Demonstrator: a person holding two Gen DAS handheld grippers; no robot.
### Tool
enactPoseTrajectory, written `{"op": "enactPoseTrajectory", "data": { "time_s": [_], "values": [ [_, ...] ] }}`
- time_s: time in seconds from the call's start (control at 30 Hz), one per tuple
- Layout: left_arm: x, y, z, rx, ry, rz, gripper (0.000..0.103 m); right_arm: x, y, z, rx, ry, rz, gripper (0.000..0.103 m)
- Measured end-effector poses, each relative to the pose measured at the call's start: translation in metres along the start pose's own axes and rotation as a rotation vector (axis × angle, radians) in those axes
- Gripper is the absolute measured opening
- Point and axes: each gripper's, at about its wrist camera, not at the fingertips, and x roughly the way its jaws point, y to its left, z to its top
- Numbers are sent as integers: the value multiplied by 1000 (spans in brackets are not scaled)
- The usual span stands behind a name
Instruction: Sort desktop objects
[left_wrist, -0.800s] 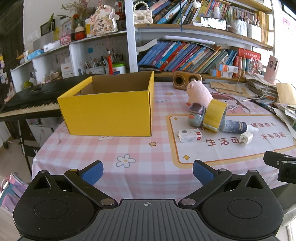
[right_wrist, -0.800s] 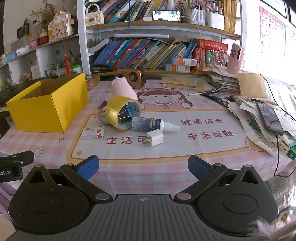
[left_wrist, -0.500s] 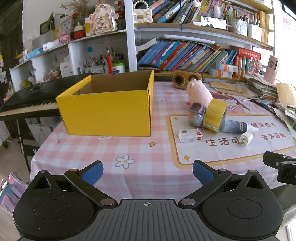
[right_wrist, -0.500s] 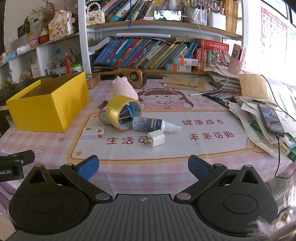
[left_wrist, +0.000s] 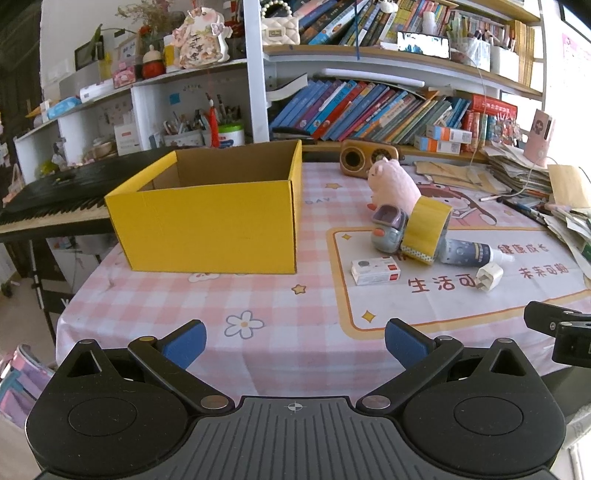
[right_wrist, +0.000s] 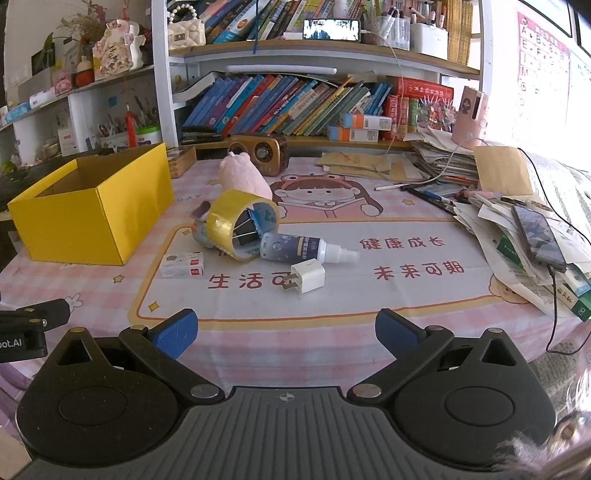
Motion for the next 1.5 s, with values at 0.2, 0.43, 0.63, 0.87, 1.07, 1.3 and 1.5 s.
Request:
{"op": "enactPoseTrajectory", "data": {
  "time_s": [0.2, 0.43, 0.63, 0.87, 1.07, 1.3, 1.5],
  "values": [
    [1, -1, 0, 0, 2, -1, 103, 0, 0, 0, 0, 2, 1, 103],
    [4, 0, 1, -1, 5, -14, 103, 2, 1, 0, -1, 11, 0, 103],
    [5, 0, 1, 4, 6, -19, 103, 3, 1, 1, 0, 12, 0, 103],
    [9, 0, 3, 9, 16, -32, 103, 3, 1, 1, 0, 15, -1, 103],
    [12, -2, 4, 12, 21, -41, 103, 11, 3, 3, -11, 22, 11, 103],
    [15, -9, 8, -5, 9, -49, 103, 17, -1, 7, -23, 23, 17, 103],
    [30, -22, 14, -1, 31, -66, 103, 27, -15, 16, -46, 18, 28, 103]
  ]
}}
